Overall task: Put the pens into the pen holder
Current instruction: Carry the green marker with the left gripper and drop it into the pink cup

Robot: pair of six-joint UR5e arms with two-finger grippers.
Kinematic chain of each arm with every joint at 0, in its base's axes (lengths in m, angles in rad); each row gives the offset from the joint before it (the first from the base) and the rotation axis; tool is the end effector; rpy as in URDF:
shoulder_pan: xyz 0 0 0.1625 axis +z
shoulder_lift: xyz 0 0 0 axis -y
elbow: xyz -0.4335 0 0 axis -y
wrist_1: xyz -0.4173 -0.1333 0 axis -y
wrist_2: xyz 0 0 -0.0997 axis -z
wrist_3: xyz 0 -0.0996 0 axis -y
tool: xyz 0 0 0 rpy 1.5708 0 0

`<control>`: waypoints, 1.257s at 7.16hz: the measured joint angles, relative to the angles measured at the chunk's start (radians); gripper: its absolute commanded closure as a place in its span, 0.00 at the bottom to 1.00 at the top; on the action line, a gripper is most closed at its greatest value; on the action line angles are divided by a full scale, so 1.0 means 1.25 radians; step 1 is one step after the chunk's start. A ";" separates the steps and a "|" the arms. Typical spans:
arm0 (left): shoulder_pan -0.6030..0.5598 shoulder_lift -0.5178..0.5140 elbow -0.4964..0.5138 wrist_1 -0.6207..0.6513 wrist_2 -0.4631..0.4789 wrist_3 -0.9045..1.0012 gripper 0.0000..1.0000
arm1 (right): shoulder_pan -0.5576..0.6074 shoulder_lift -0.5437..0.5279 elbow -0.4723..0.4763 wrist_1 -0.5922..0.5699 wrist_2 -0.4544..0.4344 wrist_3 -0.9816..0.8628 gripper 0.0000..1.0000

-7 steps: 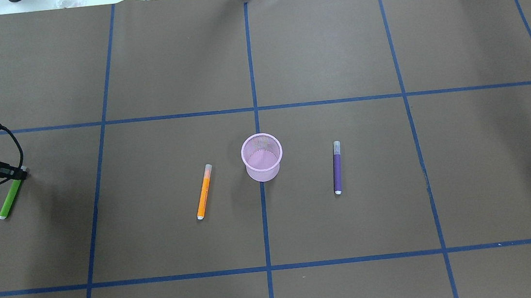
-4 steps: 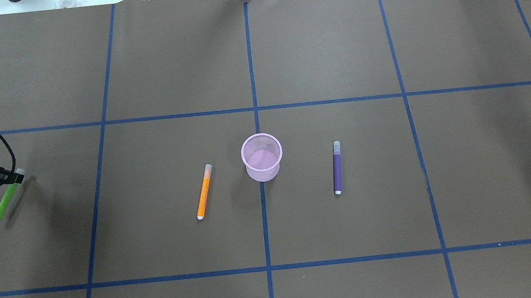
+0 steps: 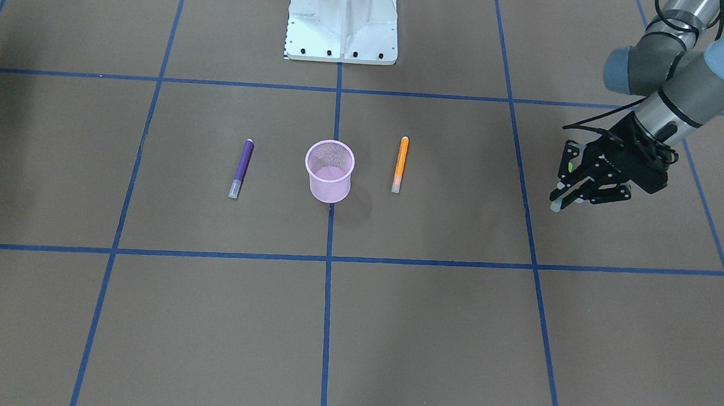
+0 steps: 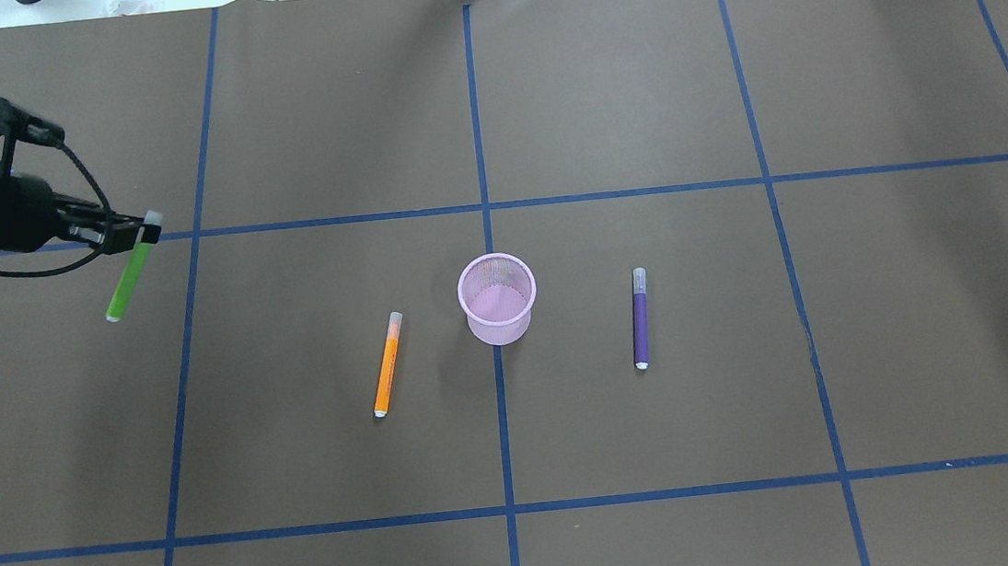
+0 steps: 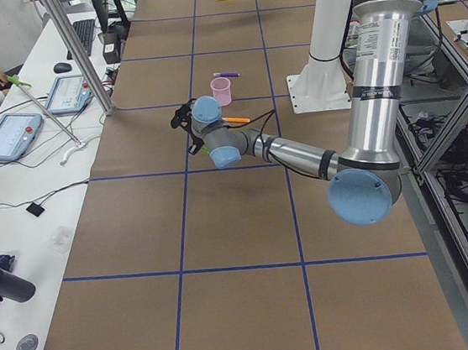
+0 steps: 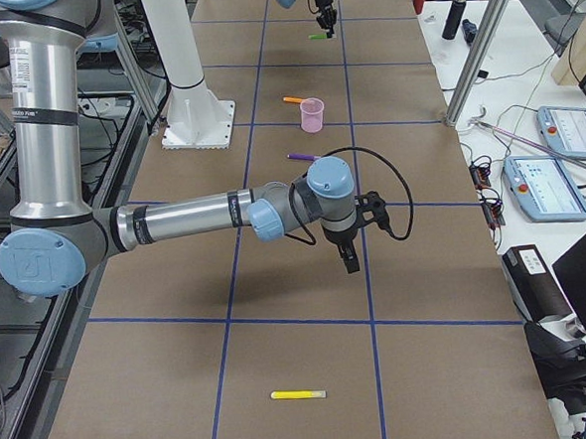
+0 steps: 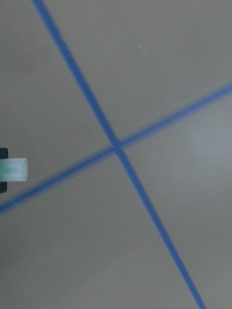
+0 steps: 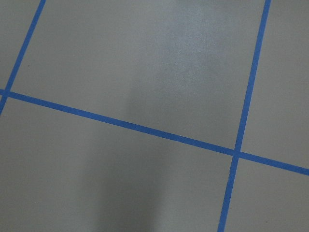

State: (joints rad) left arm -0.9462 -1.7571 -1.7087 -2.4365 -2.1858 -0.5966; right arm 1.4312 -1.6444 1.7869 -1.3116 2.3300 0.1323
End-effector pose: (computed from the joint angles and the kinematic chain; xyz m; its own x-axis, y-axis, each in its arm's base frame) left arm 0.2826 -0.5217 0.3933 0.4111 0.5851 -0.6990 0.0165 0.7619 0.6475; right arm -0.0056 -0.5053 0.5631 0.6918 -0.2440 0.6796 0.0371 0.9520 0.3040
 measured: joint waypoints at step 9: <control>0.383 -0.301 0.187 -0.483 0.616 -0.127 0.90 | 0.000 0.015 0.001 0.000 0.000 0.002 0.00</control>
State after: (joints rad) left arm -0.4678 -2.1329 -1.4750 -3.0405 -1.4159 -0.7560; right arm 1.4312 -1.6256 1.7888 -1.3115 2.3301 0.1348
